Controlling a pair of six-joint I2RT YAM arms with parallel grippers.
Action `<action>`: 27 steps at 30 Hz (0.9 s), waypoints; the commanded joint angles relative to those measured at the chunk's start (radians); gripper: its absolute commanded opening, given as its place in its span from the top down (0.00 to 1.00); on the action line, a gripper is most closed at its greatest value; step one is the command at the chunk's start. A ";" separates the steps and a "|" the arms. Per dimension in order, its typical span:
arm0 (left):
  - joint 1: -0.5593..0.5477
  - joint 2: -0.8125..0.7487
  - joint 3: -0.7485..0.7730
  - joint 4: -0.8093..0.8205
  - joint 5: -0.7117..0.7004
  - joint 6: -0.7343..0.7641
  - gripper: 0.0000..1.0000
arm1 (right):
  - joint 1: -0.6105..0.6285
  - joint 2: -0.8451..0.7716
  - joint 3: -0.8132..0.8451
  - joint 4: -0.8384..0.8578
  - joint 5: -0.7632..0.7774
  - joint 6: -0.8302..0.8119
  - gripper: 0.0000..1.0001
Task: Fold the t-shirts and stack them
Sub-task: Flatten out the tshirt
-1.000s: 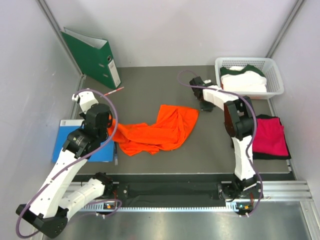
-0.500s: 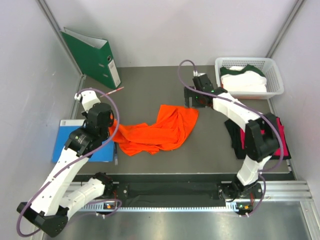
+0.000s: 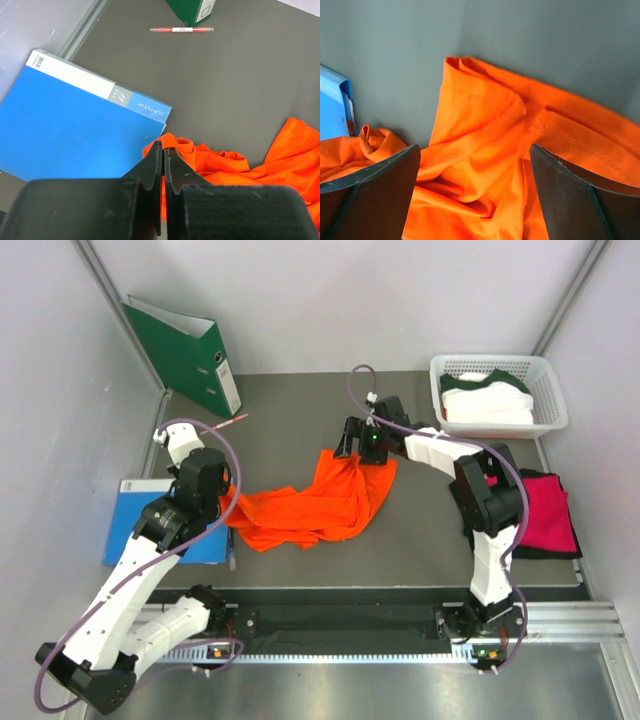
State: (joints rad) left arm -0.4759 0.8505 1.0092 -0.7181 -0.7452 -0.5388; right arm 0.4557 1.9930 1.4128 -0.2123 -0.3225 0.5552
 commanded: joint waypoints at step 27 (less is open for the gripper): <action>0.005 -0.013 -0.035 0.055 0.006 -0.032 1.00 | -0.008 -0.003 -0.075 0.119 -0.093 0.141 0.28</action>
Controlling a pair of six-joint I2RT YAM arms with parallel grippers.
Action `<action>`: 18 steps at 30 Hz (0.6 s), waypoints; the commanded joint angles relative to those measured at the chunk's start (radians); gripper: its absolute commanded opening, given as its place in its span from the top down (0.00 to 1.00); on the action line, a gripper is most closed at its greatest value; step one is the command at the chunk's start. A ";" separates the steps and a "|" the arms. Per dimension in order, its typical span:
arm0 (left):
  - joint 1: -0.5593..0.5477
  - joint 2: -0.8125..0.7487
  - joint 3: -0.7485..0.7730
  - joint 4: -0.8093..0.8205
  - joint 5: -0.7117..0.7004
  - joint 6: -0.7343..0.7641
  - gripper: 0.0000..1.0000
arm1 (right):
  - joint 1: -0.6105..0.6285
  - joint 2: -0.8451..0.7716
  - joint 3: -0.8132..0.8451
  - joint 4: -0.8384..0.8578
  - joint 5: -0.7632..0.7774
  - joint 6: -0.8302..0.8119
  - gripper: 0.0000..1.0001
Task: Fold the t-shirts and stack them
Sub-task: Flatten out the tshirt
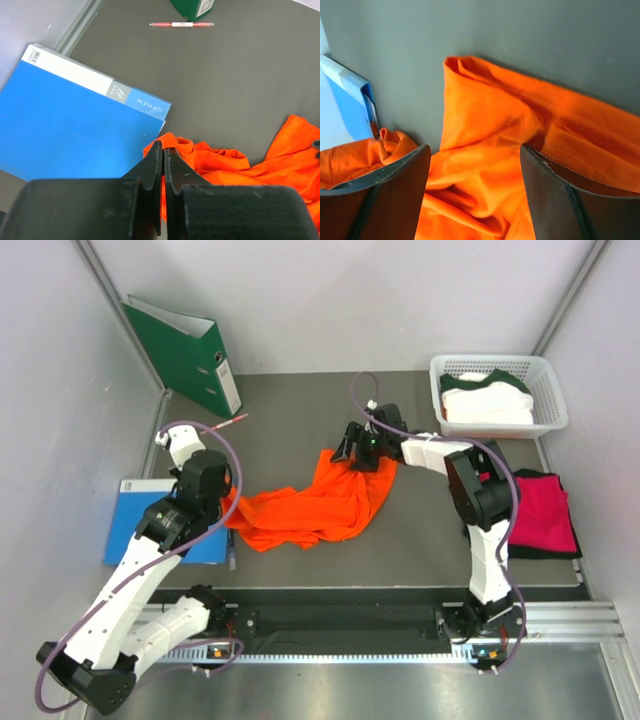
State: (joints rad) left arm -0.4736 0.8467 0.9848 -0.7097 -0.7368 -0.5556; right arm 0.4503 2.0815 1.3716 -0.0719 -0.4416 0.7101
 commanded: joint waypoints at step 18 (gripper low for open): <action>0.004 0.002 -0.032 0.058 -0.001 -0.018 1.00 | 0.004 0.022 0.015 0.058 0.015 0.002 0.34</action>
State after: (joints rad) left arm -0.4736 0.8490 0.9585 -0.7021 -0.7254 -0.5724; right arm 0.4496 2.0590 1.3323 -0.0563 -0.4248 0.7074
